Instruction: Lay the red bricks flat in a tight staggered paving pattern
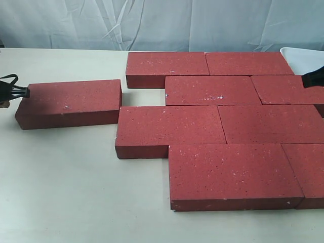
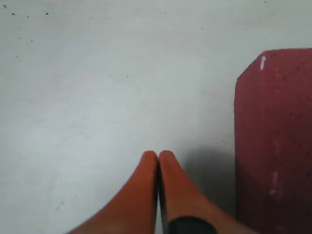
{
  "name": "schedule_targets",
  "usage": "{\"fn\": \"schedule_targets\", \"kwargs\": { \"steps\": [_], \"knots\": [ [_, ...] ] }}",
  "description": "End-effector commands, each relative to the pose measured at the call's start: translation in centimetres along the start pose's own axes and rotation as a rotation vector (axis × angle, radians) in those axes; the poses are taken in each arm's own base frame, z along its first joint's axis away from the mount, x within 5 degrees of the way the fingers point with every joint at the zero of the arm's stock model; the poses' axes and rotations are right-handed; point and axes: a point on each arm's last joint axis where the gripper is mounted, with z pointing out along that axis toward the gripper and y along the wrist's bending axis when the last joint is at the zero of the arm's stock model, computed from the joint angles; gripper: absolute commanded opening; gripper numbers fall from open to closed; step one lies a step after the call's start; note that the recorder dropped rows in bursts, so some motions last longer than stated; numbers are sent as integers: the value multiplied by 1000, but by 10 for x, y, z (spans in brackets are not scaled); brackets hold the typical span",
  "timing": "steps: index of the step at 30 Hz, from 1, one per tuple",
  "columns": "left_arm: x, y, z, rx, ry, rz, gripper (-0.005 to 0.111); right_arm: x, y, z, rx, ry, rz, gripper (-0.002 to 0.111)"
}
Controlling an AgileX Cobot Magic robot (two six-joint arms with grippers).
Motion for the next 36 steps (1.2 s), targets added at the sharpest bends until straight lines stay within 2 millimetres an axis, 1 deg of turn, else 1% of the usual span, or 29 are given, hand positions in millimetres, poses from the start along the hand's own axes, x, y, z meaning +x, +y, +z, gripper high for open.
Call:
{"fn": "schedule_targets", "kwargs": {
  "steps": [1,6,17,24,26,28,29,31,33,35,36],
  "knots": [
    [-3,-10,9,25,-19,-43,2,0,-2,-2,6,-10,4,-1],
    [-3,-15,16,35,-43,-56,2,0,-2,-2,7,-12,4,-1],
    [-8,-38,17,68,-102,-34,2,-1,-2,-2,7,-14,4,-1],
    [-8,-38,17,64,-105,-9,2,-1,-2,-2,7,-14,4,-1],
    [-9,-32,17,50,-113,12,2,-1,-2,-2,7,-14,4,-1],
    [-9,-23,17,38,-112,-7,3,-1,-2,-2,7,-14,4,-1],
    [-8,-18,18,30,-103,-14,5,0,-2,-2,6,-12,4,-1],
    [-7,-6,18,8,-87,0,14,0,-2,-2,6,-9,4,-1],
    [-6,6,16,-14,-75,11,31,0,-2,-2,6,-9,4,-1],
    [-9,15,7,-30,-89,3,44,0,-2,-2,6,-9,4,-1],
    [-12,17,-1,-35,-104,13,48,0,-2,-2,6,-9,4,-1]
  ]
}}
